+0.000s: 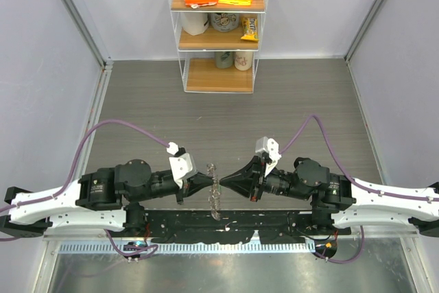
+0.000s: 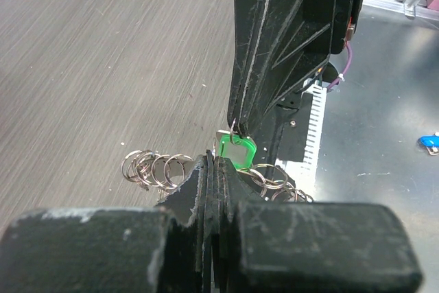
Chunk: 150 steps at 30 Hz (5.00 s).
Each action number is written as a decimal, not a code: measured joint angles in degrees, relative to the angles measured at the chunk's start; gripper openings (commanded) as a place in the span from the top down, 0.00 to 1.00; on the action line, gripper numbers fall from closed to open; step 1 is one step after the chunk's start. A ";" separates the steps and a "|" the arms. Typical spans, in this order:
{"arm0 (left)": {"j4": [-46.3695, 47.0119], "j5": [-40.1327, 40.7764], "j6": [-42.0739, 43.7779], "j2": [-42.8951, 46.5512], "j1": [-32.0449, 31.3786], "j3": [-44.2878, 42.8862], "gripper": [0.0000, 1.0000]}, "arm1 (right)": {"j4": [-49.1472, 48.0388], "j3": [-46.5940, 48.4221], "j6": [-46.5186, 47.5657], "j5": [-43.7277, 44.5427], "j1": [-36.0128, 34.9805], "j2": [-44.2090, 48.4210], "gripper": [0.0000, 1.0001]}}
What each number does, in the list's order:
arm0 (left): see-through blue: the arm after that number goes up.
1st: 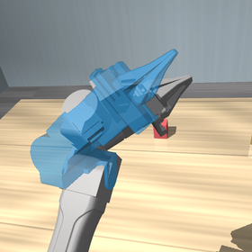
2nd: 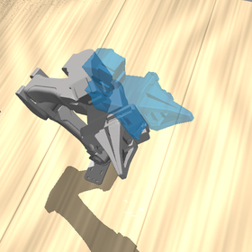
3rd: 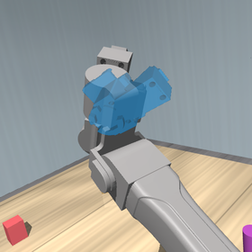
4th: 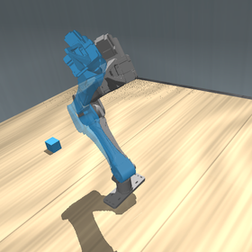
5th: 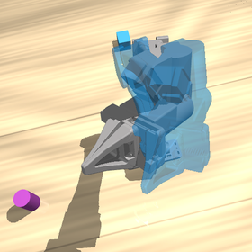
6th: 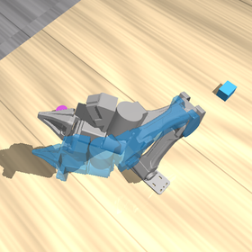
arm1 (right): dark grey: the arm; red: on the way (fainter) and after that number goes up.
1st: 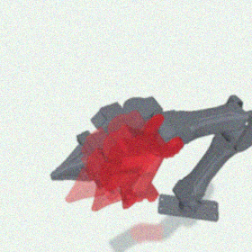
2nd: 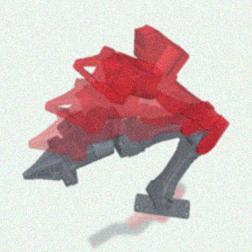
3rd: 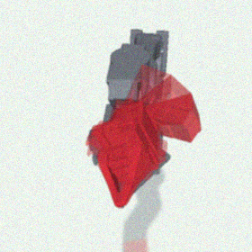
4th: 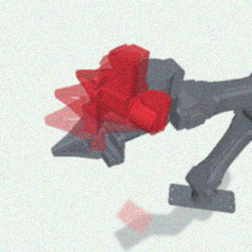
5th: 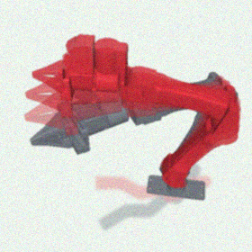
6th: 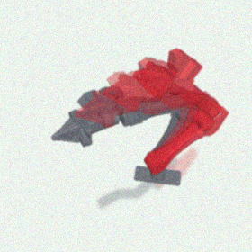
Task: Put the keys on the keyring
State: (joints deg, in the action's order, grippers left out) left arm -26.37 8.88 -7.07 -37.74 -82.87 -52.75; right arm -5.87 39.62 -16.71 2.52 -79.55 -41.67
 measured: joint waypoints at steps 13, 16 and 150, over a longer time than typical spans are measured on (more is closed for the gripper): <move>0.28 -0.90 0.02 0.74 0.00 0.63 1.00 | -0.20 -0.04 -1.05 1.25 0.00 -0.50 0.95; 0.50 -1.03 0.02 0.81 0.00 0.63 1.00 | -0.17 -0.04 -1.46 1.25 0.00 -0.83 0.95; 2.93 -12.59 -1.60 4.00 -0.02 3.30 0.59 | 40.68 30.53 23.67 -9.05 -3.02 -15.93 0.94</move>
State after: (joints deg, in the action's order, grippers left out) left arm -23.44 -3.70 -8.67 -33.74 -82.89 -49.45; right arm 34.81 70.15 6.96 -6.52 -82.56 -57.60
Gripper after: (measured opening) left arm 0.398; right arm 0.070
